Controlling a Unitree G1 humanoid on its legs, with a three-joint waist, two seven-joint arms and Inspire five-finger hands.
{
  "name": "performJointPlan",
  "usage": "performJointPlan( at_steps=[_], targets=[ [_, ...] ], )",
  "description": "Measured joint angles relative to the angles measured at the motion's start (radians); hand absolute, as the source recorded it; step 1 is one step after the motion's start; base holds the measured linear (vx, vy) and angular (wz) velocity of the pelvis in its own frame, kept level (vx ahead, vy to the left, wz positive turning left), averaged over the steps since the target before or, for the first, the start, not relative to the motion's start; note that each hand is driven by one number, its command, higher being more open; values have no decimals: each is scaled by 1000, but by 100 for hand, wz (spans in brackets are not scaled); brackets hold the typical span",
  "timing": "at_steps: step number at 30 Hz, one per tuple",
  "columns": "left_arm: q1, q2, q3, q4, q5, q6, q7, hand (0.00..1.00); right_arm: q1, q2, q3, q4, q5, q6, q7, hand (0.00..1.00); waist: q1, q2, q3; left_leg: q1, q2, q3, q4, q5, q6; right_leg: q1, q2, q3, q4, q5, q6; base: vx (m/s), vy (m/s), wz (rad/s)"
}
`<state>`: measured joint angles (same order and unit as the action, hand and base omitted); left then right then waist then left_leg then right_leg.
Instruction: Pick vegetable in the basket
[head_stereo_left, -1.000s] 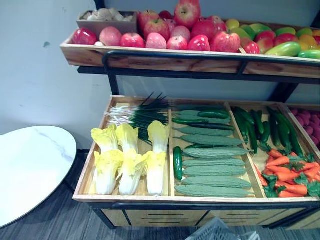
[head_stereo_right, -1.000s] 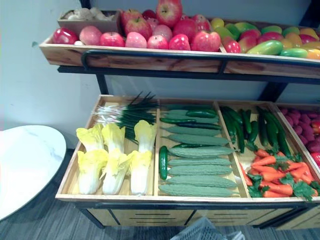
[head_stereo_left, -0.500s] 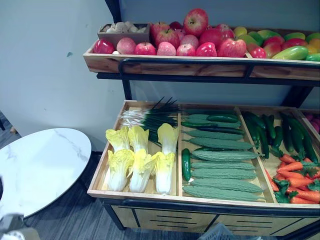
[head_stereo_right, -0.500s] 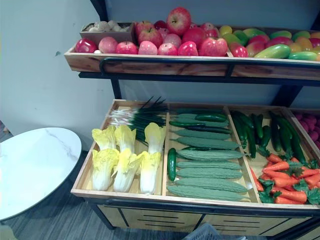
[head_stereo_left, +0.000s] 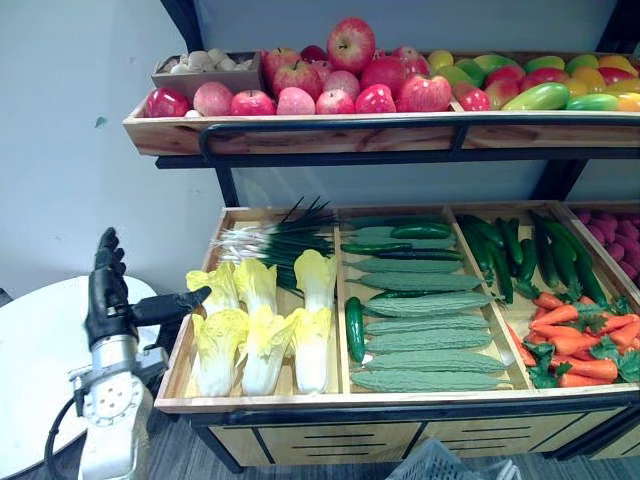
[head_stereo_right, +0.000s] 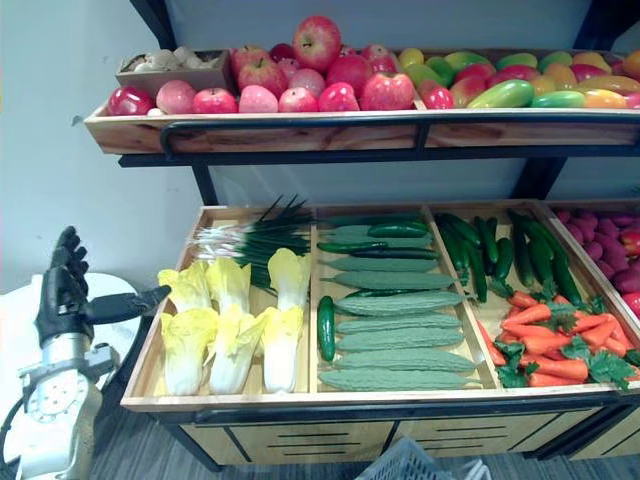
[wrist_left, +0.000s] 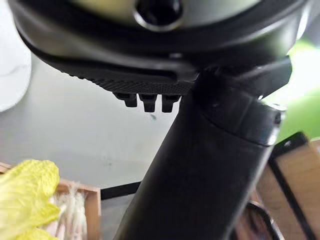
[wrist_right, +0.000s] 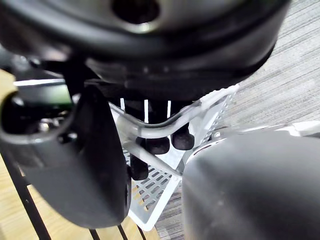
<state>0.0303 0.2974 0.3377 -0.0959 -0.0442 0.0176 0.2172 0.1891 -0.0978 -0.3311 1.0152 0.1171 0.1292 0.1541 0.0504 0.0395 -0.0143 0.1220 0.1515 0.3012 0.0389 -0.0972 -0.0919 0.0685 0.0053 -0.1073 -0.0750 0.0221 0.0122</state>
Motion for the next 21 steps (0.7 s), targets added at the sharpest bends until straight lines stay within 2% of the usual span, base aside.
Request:
performJointPlan(
  at_steps=[2,6,10,13,21],
  targets=[
    [-6,0,-31,0,72,71,25,100,-1,2,2,-2,0,-2,1,0,0,-5,-4,-1,0,13,-3,0,0,-14,0,9,11,0,0,-77,14,-12],
    [-10,0,-60,1,142,136,72,100,0,7,2,-1,0,-2,6,0,-6,-17,-10,-1,0,18,-9,0,-1,-26,1,15,19,2,1,-64,5,-5],
    [-11,0,-64,1,224,170,101,100,2,12,2,0,0,-1,6,0,-6,-27,-17,-2,-1,21,-17,0,-1,-32,1,19,17,8,3,-45,5,-3],
    [-11,1,-106,26,283,199,100,100,1,12,9,0,-1,6,6,0,-3,-33,-22,-2,-4,22,-21,-1,-1,-28,0,17,3,20,7,0,0,0],
    [-11,-29,-216,158,293,263,80,100,-4,4,21,-2,-8,1,11,0,-10,-24,-17,3,-10,40,-31,0,-1,-20,-2,32,-21,38,10,-11,-2,-5]
  ],
)
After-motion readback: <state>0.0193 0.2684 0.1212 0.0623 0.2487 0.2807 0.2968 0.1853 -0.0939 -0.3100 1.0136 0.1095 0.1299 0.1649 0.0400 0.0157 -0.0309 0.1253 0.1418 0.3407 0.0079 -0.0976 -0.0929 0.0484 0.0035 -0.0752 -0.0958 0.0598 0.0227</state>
